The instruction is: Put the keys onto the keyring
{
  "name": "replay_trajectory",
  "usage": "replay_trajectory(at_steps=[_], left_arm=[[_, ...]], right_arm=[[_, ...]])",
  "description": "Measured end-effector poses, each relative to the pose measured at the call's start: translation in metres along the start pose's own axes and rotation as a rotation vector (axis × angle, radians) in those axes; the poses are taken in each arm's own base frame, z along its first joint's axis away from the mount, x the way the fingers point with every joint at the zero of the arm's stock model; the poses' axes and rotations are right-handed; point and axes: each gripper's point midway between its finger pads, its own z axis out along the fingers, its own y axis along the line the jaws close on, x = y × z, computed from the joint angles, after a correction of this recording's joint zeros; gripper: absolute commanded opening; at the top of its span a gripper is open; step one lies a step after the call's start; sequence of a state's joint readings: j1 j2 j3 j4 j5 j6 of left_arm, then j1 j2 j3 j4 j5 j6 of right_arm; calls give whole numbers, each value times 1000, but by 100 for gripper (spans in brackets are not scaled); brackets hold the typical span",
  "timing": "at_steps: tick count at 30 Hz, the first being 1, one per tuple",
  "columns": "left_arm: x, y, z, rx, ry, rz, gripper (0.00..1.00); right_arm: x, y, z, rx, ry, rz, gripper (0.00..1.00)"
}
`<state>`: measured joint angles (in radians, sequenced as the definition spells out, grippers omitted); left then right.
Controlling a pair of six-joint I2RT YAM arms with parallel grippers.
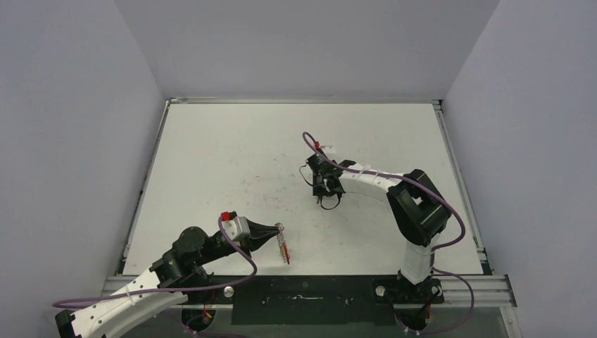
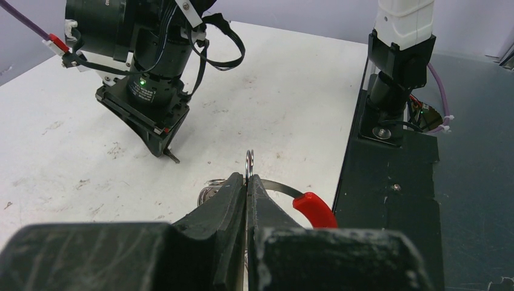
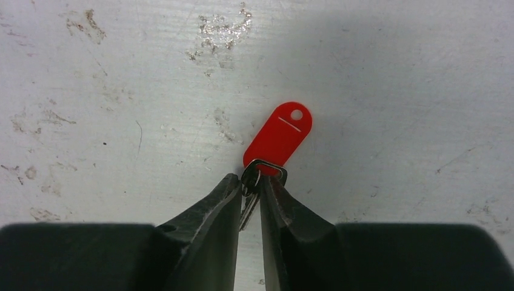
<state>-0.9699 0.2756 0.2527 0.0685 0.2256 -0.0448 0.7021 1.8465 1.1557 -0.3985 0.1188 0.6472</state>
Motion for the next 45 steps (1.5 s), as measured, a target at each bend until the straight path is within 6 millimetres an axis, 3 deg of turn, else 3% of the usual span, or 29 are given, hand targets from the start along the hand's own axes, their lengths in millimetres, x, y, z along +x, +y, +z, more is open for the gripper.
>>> replay_trajectory(at_steps=[3,13,17,22,26,29,35,45], left_arm=[[0,0,0,0,1,0,0],[0,0,-1,0,-1,0,0],[0,0,-1,-1,0,-1,0],[7,2,2,-11,30,-19,0],[20,4,6,-23,81,-49,0],[32,7,9,-40,126,-77,0],[47,9,14,-54,181,-114,0],[42,9,18,-52,158,-117,0]], right_arm=[[0,-1,1,7,0,-5,0],[-1,-13,-10,57,-6,-78,0],[-18,-20,-42,61,-69,-143,0],[-47,-30,-99,40,-232,-204,0],[-47,-42,-128,21,-296,-261,0],[-38,-46,-134,-6,-293,-301,0],[-8,-25,-137,-194,-227,-401,0],[24,41,-167,-594,-197,-540,0]])
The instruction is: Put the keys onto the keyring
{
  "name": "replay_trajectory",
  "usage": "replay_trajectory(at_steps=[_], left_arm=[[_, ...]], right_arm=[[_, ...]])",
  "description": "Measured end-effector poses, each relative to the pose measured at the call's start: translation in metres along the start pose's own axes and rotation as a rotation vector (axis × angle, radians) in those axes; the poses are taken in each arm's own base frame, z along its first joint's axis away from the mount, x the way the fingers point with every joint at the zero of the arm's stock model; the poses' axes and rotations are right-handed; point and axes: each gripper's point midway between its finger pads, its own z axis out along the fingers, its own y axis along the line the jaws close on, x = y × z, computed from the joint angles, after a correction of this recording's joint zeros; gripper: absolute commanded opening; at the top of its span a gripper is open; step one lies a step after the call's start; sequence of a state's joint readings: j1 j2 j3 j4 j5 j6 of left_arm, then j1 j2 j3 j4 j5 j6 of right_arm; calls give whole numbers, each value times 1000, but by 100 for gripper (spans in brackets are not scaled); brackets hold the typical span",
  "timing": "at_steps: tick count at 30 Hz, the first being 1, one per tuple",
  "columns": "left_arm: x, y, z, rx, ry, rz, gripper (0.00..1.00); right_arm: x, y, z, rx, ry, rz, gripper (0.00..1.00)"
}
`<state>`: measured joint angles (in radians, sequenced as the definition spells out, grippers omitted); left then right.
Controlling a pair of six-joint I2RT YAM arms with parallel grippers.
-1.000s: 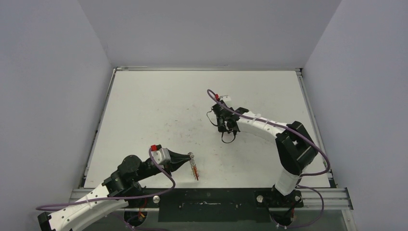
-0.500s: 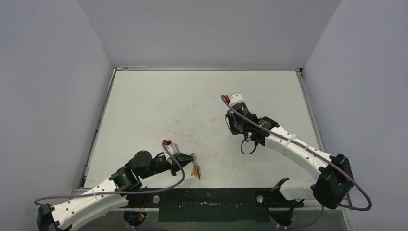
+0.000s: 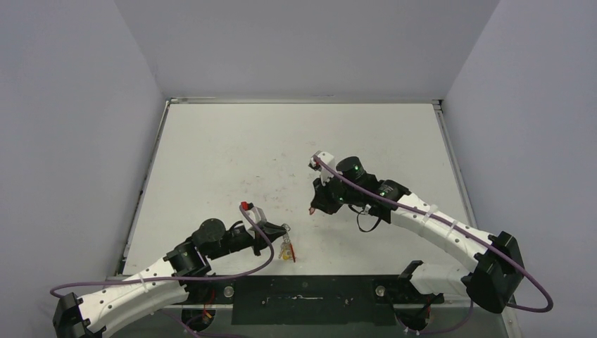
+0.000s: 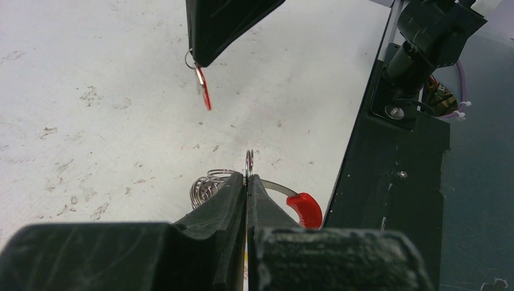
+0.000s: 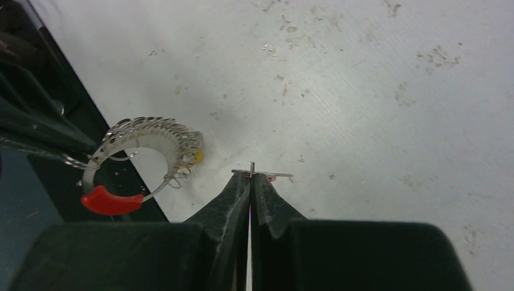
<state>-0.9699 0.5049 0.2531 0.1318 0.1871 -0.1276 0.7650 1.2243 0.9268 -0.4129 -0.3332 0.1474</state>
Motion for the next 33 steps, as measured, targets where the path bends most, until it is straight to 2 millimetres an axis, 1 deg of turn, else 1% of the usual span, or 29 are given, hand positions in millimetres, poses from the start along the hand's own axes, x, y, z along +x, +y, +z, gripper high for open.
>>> replay_trajectory(at_steps=[3,8,16,19,25,29,33], left_arm=[[-1,0,0,1,-4,1,0],[-4,-1,0,2,-16,3,0],[-7,-1,1,4,-29,6,0],[-7,-1,1,4,-29,6,0],[-7,-1,1,4,-29,6,0],[-7,-1,2,4,-26,5,0],[-6,-1,2,5,-22,4,0]], right_arm=[[0,23,0,-92,-2,-54,0],[6,53,0,-196,14,-127,0],[17,89,-2,-295,32,-263,0],[16,99,-5,-319,25,-308,0],[7,114,-12,-352,-5,-369,0],[3,118,-13,-352,-18,-386,0],[-1,117,-13,-336,-25,-389,0]])
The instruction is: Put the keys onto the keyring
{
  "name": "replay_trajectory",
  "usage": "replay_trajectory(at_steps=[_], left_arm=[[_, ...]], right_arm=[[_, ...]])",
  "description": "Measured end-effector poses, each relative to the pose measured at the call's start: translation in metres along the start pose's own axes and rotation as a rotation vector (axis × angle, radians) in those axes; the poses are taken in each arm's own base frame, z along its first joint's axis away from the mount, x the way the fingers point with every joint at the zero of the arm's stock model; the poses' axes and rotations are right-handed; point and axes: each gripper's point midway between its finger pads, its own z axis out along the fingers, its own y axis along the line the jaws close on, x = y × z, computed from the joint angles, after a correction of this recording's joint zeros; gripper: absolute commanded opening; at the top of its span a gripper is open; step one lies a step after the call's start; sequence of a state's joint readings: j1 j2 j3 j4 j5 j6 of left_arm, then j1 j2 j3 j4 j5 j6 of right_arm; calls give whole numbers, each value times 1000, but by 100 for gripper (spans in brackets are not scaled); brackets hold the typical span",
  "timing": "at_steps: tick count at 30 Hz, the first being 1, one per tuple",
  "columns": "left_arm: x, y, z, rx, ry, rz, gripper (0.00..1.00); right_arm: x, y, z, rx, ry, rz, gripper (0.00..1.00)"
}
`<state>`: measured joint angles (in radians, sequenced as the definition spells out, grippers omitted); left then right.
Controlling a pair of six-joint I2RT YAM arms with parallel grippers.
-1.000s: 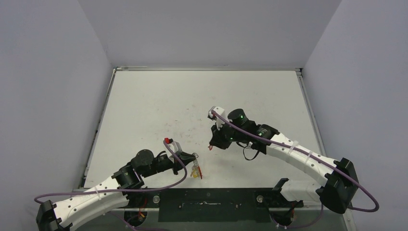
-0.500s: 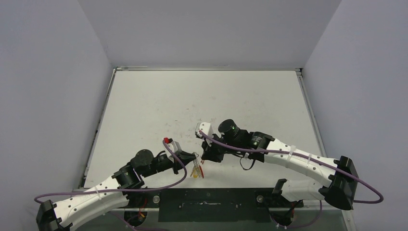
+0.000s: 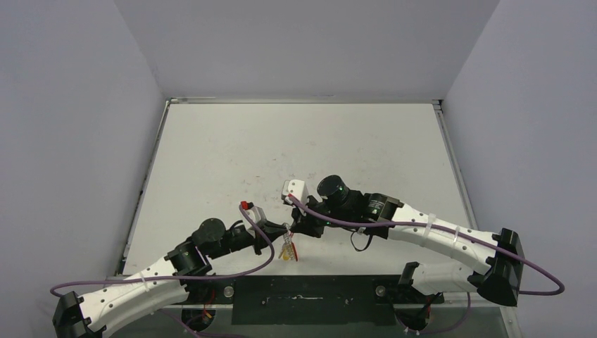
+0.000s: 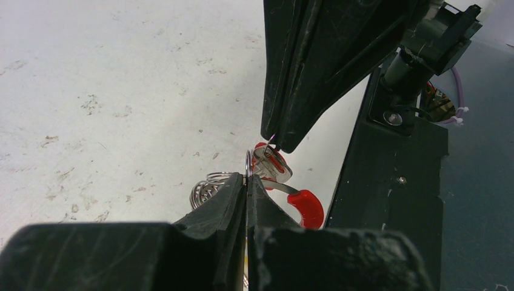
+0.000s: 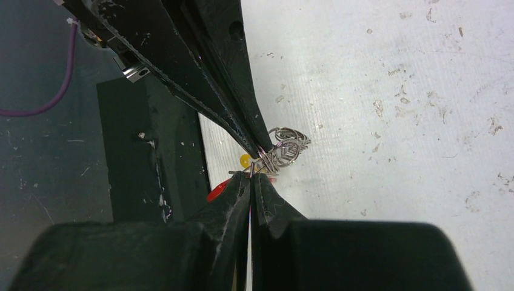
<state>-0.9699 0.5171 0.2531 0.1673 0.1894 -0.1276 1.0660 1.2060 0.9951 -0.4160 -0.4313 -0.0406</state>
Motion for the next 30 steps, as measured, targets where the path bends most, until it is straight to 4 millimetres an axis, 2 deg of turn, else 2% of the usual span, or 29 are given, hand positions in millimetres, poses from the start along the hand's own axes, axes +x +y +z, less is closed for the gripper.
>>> replay_trajectory(at_steps=[7,17,30], left_arm=[[1,0,0,2,2,0,0],[1,0,0,1,3,0,0],[1,0,0,-2,6,-1,0]], right_arm=[[-3,-3,4,18,6,-3,0],[-1,2,12,3,32,-10,0],[5,-21,13,140,65,17,0]])
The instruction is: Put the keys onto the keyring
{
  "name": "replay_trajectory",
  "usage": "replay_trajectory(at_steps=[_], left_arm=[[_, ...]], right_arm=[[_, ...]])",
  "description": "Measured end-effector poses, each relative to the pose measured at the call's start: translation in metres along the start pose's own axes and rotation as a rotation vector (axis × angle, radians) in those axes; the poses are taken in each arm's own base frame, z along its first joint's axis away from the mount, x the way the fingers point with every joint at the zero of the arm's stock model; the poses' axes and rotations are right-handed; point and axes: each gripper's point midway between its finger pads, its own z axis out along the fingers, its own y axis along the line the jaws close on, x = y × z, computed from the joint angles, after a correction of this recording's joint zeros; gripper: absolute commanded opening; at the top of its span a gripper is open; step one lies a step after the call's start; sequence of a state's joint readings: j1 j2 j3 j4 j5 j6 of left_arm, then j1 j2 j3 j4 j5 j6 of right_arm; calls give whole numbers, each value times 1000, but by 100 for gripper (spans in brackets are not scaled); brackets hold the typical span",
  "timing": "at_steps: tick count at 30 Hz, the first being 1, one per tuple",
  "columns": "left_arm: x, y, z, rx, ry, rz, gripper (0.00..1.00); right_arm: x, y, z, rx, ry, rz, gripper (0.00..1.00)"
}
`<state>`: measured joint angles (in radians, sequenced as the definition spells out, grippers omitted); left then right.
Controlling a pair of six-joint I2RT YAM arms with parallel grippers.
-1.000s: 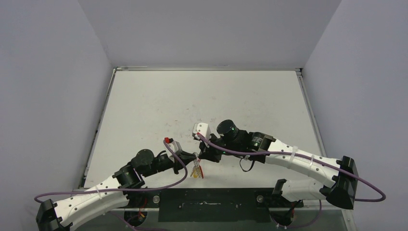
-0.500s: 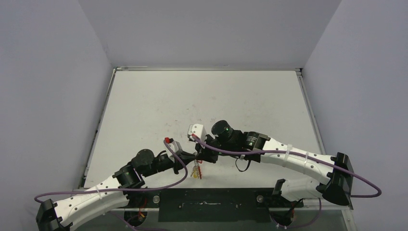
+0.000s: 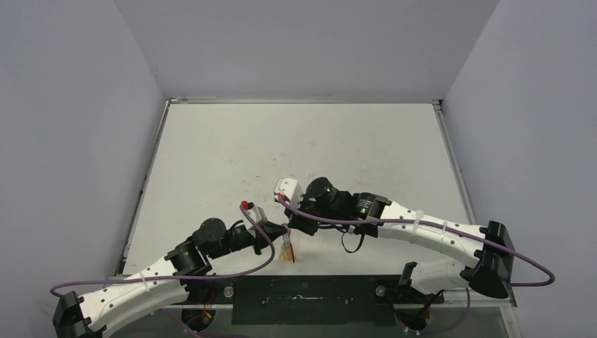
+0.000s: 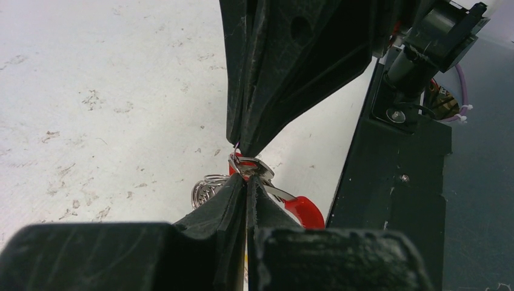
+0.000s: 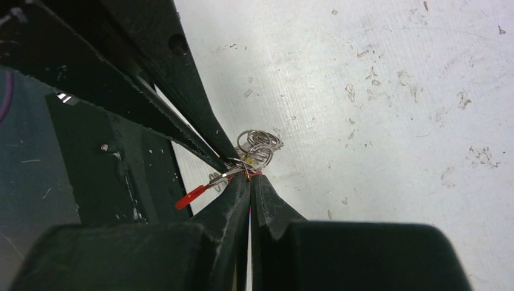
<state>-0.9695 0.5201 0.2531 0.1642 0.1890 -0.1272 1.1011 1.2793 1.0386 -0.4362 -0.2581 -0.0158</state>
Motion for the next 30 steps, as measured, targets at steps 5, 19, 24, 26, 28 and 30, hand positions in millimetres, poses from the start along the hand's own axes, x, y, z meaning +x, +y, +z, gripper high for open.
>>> replay_trajectory(at_steps=[5,19,24,26,28,30], left_arm=[[2,1,-1,-4,8,-2,0],[-3,-2,-3,6,-12,4,0],[-5,-2,-4,9,-18,14,0],[-8,-3,-5,10,-26,21,0],[-10,-3,-6,10,-31,26,0],[-11,-3,-7,11,-33,33,0]], right_arm=[[2,-3,2,17,12,10,0],[2,-10,-1,28,5,22,56],[3,-24,-11,60,-17,47,63],[-1,-28,-18,63,-49,65,64],[-7,-32,-25,55,-91,86,66],[-11,-33,-29,39,-127,91,68]])
